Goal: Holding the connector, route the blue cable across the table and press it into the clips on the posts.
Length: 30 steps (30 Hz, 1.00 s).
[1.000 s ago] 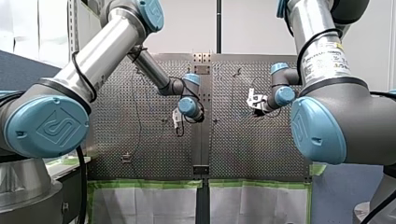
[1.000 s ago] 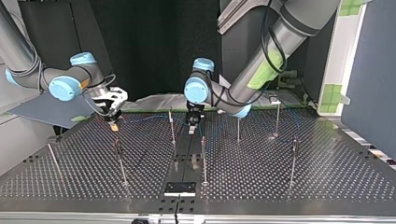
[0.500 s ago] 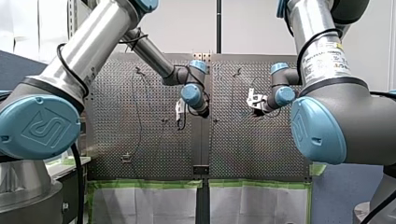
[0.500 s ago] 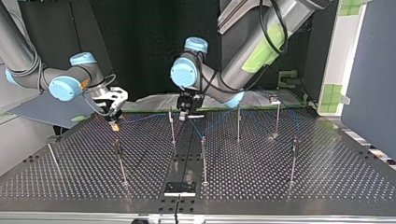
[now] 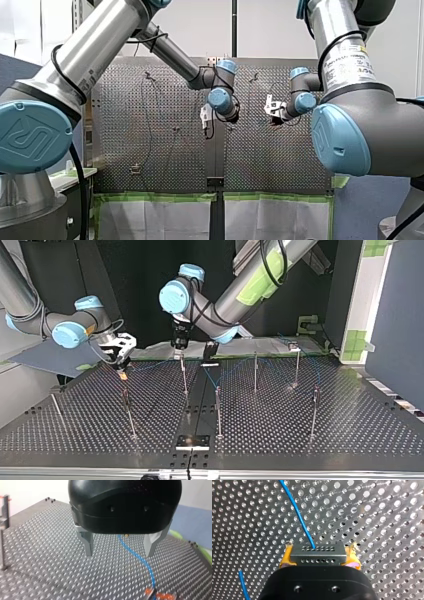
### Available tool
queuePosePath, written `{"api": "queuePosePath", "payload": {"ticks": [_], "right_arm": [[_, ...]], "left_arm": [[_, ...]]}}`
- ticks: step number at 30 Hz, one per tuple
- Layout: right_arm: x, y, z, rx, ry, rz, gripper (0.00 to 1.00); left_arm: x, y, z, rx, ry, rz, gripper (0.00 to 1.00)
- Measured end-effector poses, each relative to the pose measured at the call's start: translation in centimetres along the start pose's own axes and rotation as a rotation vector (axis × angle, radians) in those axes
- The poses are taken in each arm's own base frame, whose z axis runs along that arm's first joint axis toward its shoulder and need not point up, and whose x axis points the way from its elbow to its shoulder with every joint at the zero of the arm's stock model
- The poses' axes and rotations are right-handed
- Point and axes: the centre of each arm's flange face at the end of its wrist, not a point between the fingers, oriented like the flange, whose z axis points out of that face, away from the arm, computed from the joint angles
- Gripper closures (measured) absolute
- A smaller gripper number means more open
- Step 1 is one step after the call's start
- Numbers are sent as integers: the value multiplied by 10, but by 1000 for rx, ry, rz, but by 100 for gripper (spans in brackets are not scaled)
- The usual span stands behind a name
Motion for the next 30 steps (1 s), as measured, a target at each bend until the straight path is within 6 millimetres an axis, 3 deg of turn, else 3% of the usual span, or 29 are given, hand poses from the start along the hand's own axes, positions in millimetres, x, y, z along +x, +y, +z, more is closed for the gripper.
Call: {"api": "queuePosePath", "payload": {"ticks": [10,23,30], "right_arm": [[0,0,-1,-2,-6,2,100],[-1,-1,-2,6,-14,4,100],[-3,-8,-2,30,-25,3,100]], "left_arm": [[29,-40,-1,-2,25,-30,0],[61,-52,20,-75,66,-21,0],[77,-55,41,-103,46,-30,0]]}}
